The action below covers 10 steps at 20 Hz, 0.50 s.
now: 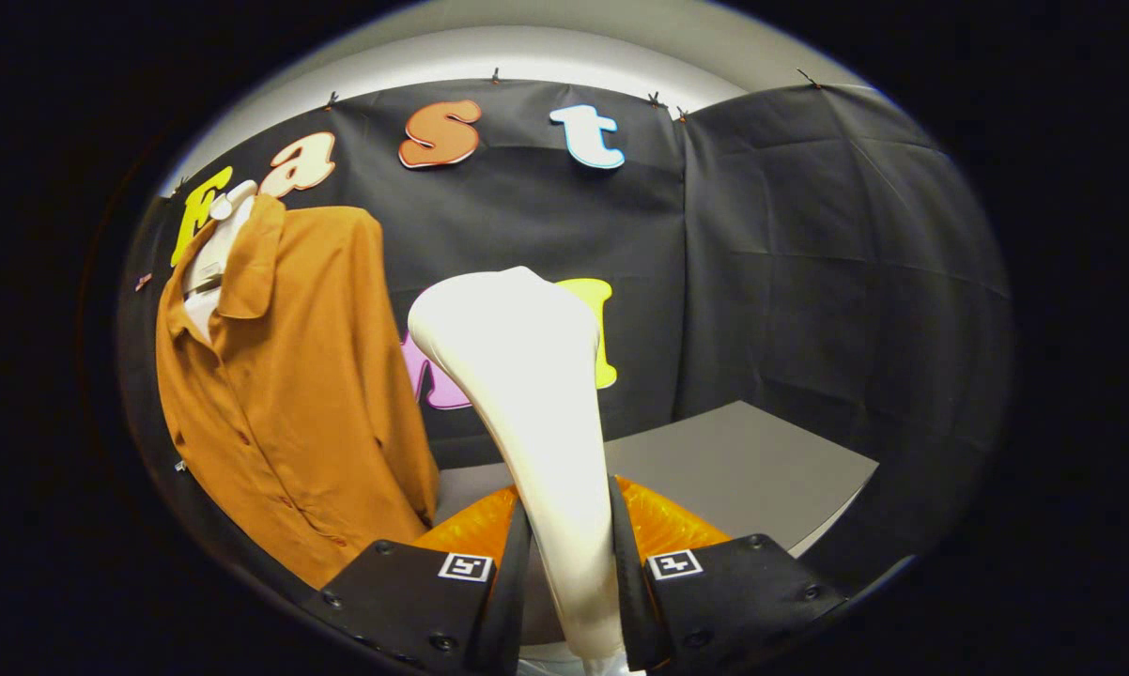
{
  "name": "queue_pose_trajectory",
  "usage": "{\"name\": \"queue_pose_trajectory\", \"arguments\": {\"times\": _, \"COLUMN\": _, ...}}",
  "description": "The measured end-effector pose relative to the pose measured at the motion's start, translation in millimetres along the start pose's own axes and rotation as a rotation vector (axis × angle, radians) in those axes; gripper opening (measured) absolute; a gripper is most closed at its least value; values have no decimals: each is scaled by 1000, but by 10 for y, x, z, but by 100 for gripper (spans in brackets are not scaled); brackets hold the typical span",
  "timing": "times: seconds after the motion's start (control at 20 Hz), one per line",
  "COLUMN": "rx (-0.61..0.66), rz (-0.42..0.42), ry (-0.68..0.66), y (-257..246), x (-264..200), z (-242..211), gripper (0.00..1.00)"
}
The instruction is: Iron the clothes twice with a garment steamer, once on the left side and once on the right side.
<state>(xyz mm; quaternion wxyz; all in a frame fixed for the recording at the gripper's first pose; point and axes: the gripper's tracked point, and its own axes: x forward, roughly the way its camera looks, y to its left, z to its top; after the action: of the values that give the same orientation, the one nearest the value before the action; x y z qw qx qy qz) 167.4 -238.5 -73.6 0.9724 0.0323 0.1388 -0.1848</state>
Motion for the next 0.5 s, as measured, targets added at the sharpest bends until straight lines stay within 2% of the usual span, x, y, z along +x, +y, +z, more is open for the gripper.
{"name": "queue_pose_trajectory", "arguments": {"times": 0.5, "rx": -29, "rz": 60, "ry": -4, "y": 1170, "x": -270, "z": -84, "gripper": 46}}
